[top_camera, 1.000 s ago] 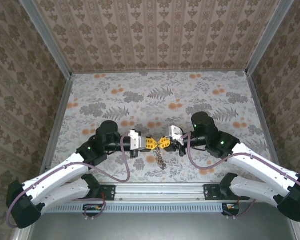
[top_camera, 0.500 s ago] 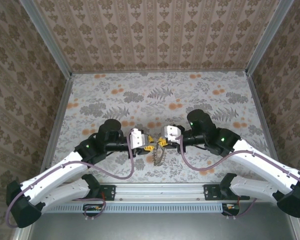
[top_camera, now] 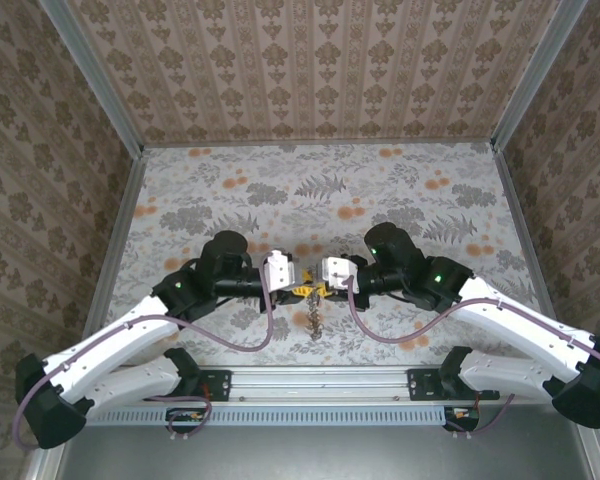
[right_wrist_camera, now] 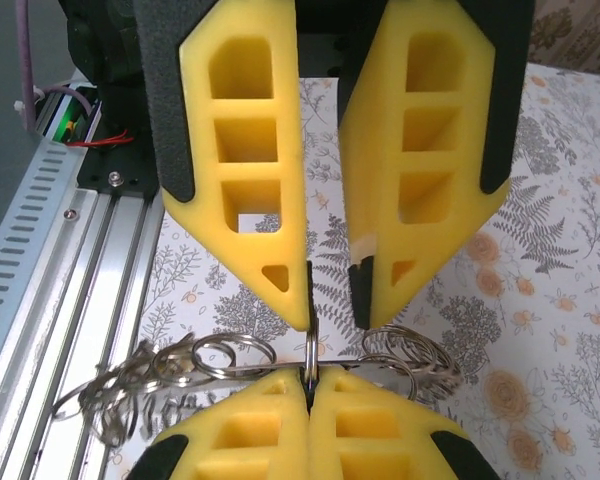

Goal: Put the keys on the keyring

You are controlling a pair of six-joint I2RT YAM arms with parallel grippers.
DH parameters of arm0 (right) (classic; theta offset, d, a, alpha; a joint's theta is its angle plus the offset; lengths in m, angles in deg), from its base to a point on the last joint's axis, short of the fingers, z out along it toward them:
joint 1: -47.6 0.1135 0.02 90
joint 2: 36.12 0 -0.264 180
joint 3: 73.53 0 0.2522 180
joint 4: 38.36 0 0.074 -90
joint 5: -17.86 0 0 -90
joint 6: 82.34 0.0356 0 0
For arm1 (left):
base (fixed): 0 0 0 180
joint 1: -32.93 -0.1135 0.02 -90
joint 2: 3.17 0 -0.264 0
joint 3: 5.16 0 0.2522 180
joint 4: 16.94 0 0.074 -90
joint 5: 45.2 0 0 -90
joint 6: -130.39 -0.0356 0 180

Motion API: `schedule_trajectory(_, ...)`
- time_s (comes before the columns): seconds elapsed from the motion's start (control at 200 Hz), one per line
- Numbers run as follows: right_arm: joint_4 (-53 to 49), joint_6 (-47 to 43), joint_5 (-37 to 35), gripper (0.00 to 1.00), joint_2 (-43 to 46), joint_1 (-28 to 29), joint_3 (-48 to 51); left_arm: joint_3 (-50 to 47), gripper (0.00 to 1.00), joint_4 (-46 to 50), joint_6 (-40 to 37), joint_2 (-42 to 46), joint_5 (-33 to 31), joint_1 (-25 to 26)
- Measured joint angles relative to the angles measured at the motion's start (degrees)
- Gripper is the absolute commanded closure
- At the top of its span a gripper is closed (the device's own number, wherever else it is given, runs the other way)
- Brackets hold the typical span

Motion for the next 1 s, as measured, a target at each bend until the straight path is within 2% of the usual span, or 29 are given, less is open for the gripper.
schedule_trajectory(0.19, -0.42, 0.2, -0.5, 1.0, 0.0, 0.0, 0.0, 1.84, 0.83, 2.34, -0.48, -2.27, 0.07, 0.68)
schedule_trajectory(0.265, 0.0, 0.24, -0.42, 1.0, 0.0, 0.02, 0.0, 2.16, 0.92, 2.54, -0.85, -3.04, -0.09, 1.18)
schedule_trajectory(0.385, -0.04, 0.44, -0.46, 1.0, 0.0, 0.0, 0.0, 2.93, 0.93, 3.63, -1.64, -3.5, -0.17, 1.42)
schedule_trajectory(0.415, -0.02, 0.48, -0.46, 1.0, 0.0, 0.0, 0.0, 3.17, 1.0, 3.98, -1.79, -3.52, -0.35, 1.51)
schedule_trajectory(0.565, -0.02, 0.72, -0.48, 1.0, 0.02, 0.0, 0.0, 4.5, 1.0, 5.79, -2.71, -4.28, -0.7, 1.64)
schedule_trajectory(0.62, -0.02, 0.74, -0.46, 0.93, 0.02, -0.04, 0.0, 4.63, 1.0, 6.05, -2.89, -4.35, -0.74, 1.64)
schedule_trajectory(0.72, 0.72, 1.4, -0.09, 0.86, 0.61, -0.42, 0.72, 4.63, 1.0, 5.99, -3.06, -4.0, -0.9, 1.92)
schedule_trajectory(1.0, 4.7, 3.72, 4.15, 0.8, 3.93, -2.97, 2.95, 2.43, 1.0, 1.6, -2.95, 0.26, 0.0, 2.21)
